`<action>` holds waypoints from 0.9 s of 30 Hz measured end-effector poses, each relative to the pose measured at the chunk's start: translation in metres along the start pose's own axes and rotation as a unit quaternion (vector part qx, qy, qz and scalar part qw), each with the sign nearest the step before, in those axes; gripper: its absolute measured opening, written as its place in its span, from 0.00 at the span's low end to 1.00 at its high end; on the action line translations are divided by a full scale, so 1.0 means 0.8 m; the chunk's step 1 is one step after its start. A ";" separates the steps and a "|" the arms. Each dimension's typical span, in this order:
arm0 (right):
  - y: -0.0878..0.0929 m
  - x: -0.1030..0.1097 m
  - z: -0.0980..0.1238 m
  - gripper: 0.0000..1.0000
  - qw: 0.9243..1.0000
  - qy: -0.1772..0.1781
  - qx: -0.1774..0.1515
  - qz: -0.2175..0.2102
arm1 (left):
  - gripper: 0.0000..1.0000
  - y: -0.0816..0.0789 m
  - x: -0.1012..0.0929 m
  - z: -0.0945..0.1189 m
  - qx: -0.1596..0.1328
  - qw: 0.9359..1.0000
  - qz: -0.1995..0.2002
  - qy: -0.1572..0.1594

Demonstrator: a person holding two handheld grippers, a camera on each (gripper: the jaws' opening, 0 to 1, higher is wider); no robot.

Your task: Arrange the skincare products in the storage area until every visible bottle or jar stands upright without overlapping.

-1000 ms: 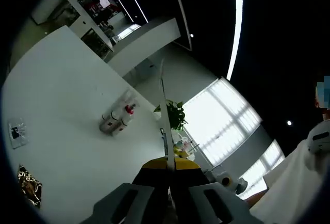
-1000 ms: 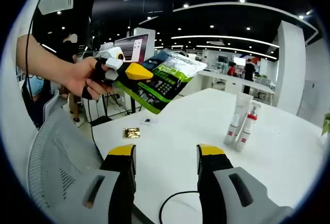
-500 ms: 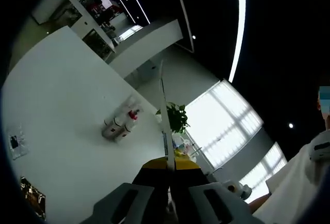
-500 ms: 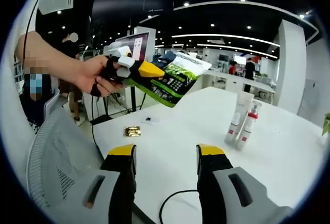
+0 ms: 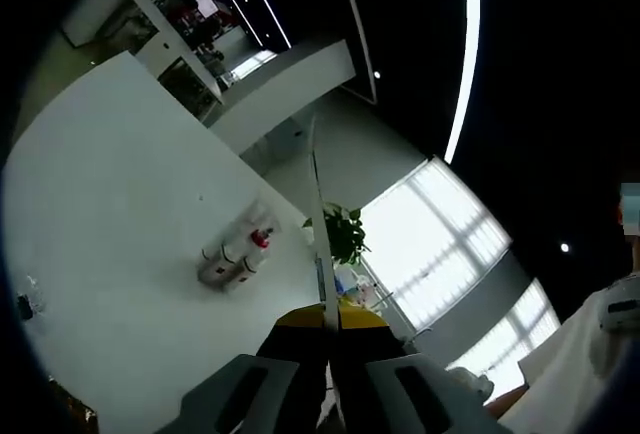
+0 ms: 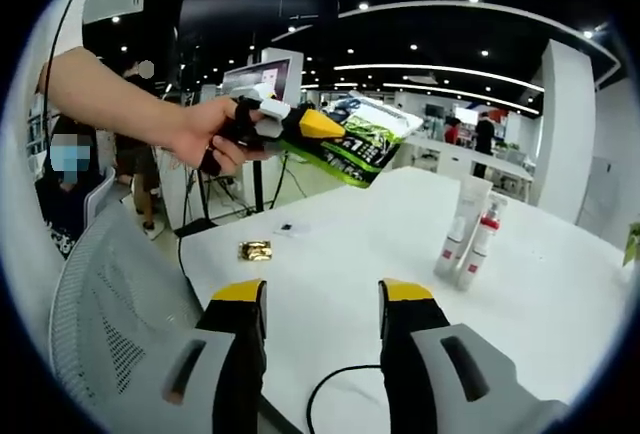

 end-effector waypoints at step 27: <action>0.005 -0.001 -0.004 0.39 1.000 0.002 0.018 0.002 | 0.01 -0.019 0.064 -0.030 0.017 0.998 0.048 -0.043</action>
Point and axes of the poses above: the point that each gripper's makers call its tool centre point, and the gripper's own axes: z roughly backward along the fingers, x roughly to its left, y roughly out of its underside, the point moved 6 cm from there along z, roughly backward along the fingers, and after that the axes turned 1 degree about x, right-handed, at the moved point
